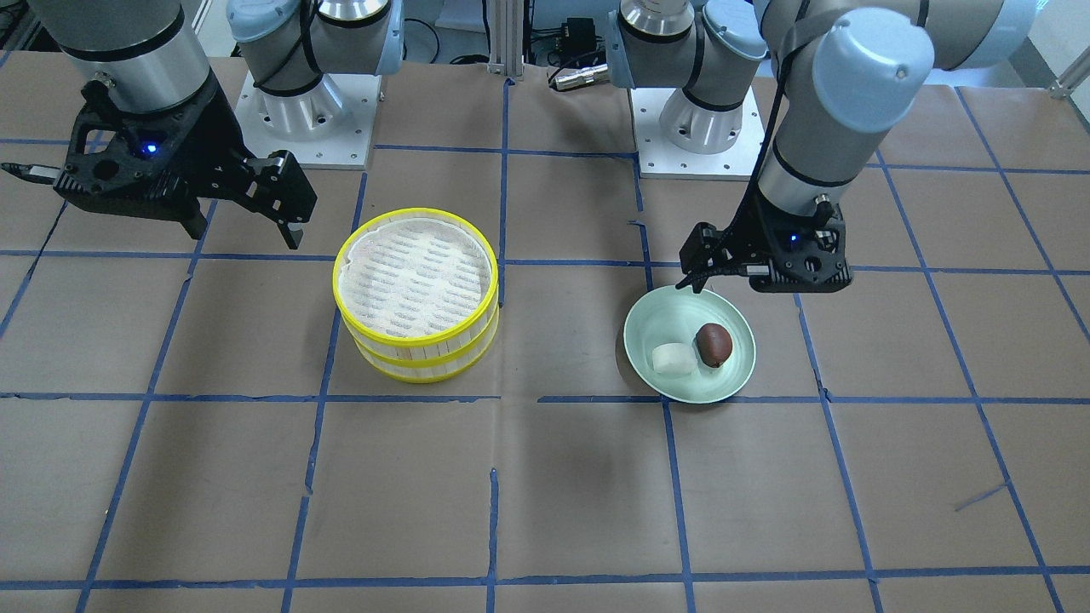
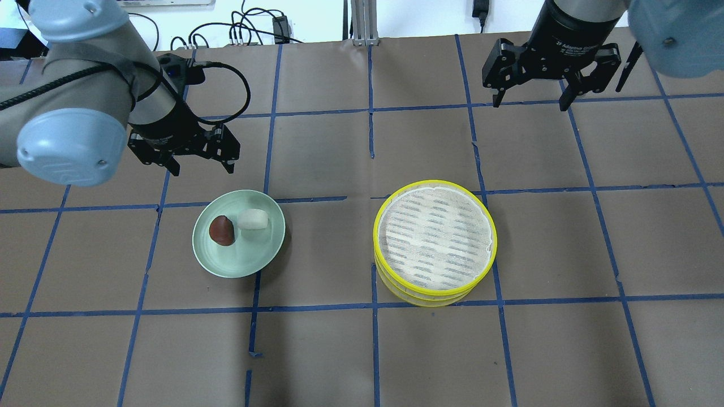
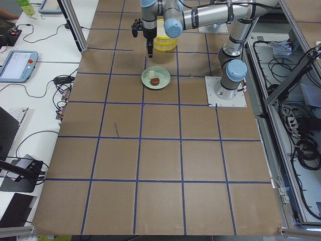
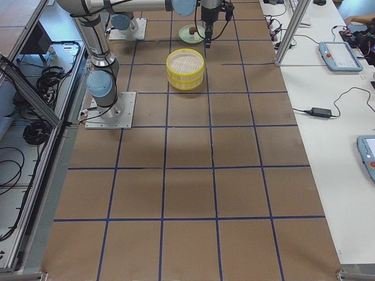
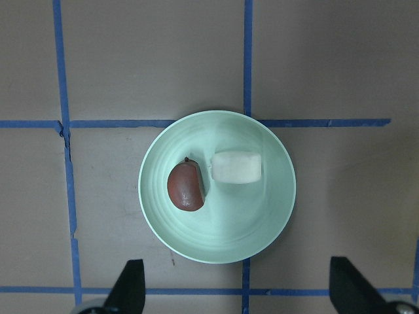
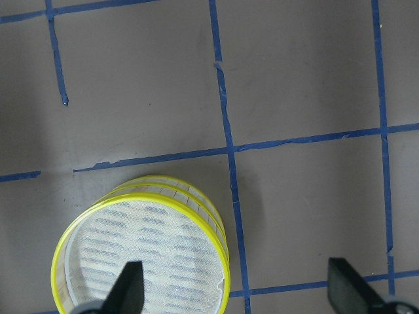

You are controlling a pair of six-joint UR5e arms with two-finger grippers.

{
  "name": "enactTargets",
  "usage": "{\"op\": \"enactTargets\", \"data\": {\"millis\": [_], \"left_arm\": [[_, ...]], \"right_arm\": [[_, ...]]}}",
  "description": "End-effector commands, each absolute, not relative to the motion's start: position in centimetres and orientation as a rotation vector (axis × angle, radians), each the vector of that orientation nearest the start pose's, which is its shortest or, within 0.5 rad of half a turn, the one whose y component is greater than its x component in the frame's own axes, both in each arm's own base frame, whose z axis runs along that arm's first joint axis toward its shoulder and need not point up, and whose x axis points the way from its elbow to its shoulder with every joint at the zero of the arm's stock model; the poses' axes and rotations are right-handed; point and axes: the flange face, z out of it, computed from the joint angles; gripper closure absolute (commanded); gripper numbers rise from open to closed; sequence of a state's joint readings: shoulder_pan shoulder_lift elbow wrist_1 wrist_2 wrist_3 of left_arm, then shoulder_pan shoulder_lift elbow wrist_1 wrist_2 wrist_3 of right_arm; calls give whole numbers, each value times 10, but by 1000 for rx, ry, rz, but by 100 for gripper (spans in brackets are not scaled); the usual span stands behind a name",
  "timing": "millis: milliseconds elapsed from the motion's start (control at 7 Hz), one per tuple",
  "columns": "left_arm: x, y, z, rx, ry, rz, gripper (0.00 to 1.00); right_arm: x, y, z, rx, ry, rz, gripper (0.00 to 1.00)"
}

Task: Place buns in different layers of steamer
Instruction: 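Move the left gripper over the green plate while the right approaches the steamer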

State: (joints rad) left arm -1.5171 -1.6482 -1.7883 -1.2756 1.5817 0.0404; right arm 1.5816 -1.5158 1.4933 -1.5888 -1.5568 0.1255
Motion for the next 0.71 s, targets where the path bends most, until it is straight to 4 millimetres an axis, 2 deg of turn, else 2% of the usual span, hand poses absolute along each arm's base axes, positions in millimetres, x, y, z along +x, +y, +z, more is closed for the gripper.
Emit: {"op": "enactTargets", "data": {"millis": [0, 143, 286, 571], "left_arm": [[-105, -542, 312, -31, 3136, 26, 0], [-104, -545, 283, -31, 3135, 63, 1], [-105, -537, 258, -48, 3136, 70, 1], [-105, -528, 231, -57, 3136, 65, 1]], "right_arm": [[139, -518, 496, 165, 3121, -47, 0], [140, -516, 490, 158, 3121, -27, 0], [140, -515, 487, 156, 3123, -16, 0], [136, -514, 478, 166, 3133, 19, 0]]}}
